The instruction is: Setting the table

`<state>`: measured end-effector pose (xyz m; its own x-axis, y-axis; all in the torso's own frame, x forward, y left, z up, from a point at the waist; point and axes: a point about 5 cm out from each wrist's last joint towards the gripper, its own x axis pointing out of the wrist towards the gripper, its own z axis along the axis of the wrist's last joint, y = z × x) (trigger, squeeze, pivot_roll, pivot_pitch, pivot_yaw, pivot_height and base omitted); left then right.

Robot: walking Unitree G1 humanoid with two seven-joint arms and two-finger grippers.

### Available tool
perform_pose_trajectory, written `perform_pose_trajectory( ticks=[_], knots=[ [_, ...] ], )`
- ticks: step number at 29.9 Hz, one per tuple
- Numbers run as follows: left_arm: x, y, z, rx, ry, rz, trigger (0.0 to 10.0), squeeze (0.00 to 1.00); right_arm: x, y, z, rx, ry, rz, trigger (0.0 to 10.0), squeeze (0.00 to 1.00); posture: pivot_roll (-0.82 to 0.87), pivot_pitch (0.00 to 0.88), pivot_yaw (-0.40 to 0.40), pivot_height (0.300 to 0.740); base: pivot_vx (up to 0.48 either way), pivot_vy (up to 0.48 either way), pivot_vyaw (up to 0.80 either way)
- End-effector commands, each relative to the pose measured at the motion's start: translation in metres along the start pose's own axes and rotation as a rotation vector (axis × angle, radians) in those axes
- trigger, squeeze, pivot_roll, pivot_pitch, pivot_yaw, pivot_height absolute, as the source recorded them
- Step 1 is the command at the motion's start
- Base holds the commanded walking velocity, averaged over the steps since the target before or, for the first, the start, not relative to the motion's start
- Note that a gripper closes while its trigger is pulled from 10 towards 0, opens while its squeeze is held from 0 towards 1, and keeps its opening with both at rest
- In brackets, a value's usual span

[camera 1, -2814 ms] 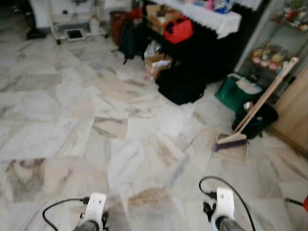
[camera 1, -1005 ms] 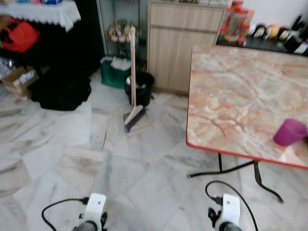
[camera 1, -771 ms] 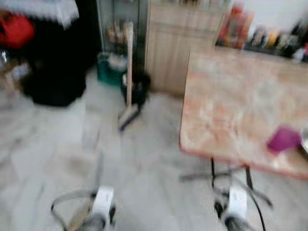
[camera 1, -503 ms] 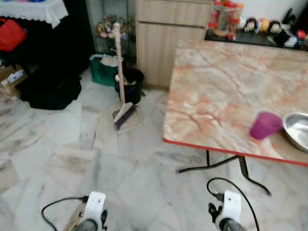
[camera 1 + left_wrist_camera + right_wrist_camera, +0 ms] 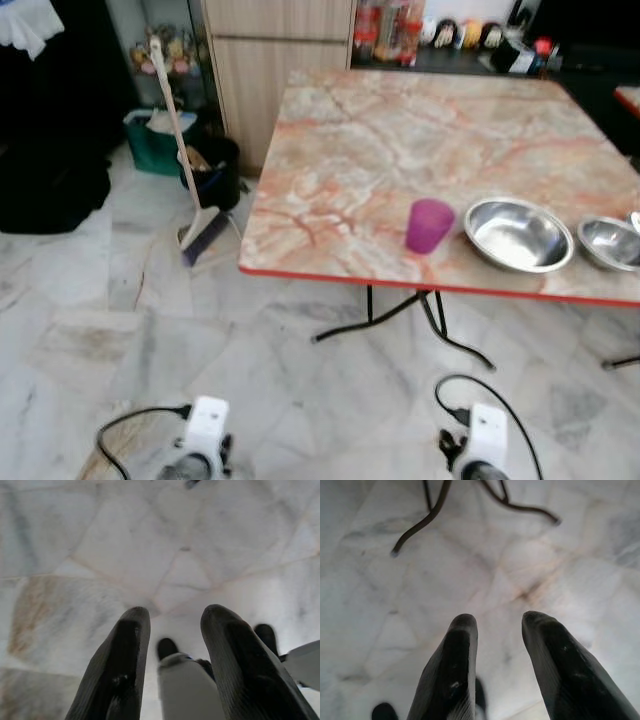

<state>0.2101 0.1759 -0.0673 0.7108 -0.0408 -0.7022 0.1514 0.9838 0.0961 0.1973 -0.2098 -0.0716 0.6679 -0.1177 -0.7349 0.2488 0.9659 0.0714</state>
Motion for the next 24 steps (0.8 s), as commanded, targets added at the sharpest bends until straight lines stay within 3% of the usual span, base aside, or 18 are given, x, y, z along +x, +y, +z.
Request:
perform_pose_trajectory(
  ticks=[1, 24],
  knots=[
    [-0.0027, 0.0090, -0.0074, 0.005, 0.029, 0.022, 10.0, 0.00, -0.0004, 0.0052, -0.0039, 0.020, 0.007, 0.008, 10.0, 0.00, 0.01, 0.106, -0.041, 0.740, 0.000, -0.315, 0.00],
    [-0.0018, 0.0110, -0.0034, -0.003, 0.015, 0.026, 10.0, 0.00, 0.0001, 0.0072, -0.0016, 0.034, -0.008, 0.008, 10.0, 0.00, 0.01, 0.103, -0.036, 0.740, 0.000, -0.308, 0.00]
  ],
)
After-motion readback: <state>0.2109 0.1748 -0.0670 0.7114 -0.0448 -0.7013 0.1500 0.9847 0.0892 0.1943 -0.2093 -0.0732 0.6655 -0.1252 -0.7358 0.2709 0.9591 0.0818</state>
